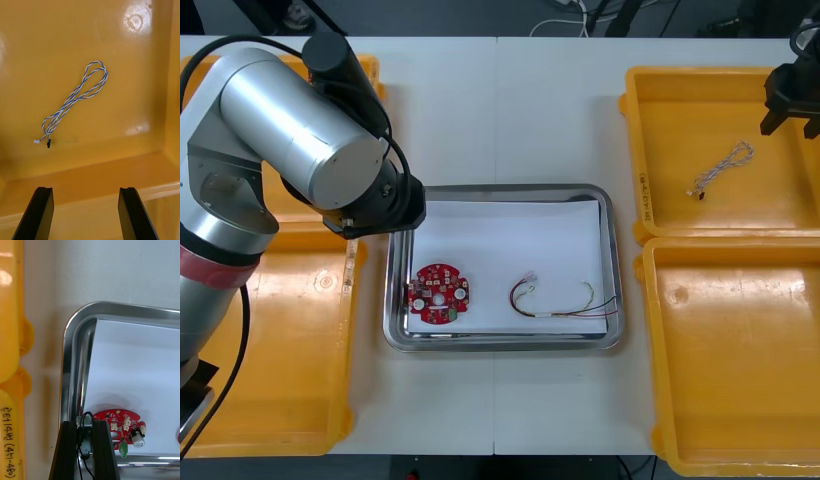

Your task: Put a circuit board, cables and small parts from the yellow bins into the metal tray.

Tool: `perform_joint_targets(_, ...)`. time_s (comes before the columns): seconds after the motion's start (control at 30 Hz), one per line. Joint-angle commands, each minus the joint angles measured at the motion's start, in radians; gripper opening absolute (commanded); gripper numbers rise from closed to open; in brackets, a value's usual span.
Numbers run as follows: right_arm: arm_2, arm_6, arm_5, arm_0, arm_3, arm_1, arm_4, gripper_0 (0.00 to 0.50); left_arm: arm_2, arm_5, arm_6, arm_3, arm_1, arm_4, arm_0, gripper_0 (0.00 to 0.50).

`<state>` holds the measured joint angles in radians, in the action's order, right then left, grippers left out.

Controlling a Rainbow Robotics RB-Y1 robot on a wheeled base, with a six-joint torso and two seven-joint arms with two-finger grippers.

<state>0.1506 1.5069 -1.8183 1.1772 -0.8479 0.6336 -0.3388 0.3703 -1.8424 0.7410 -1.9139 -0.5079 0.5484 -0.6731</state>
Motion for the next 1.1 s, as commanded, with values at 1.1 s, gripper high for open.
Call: perform_joint_targets(1.1, 0.04, -0.562, 0.309, 0.205, 0.38, -0.043, 0.075, 0.5, 0.137, 0.224, 0.035, 0.312, 0.101, -0.001, -0.137, 0.003)
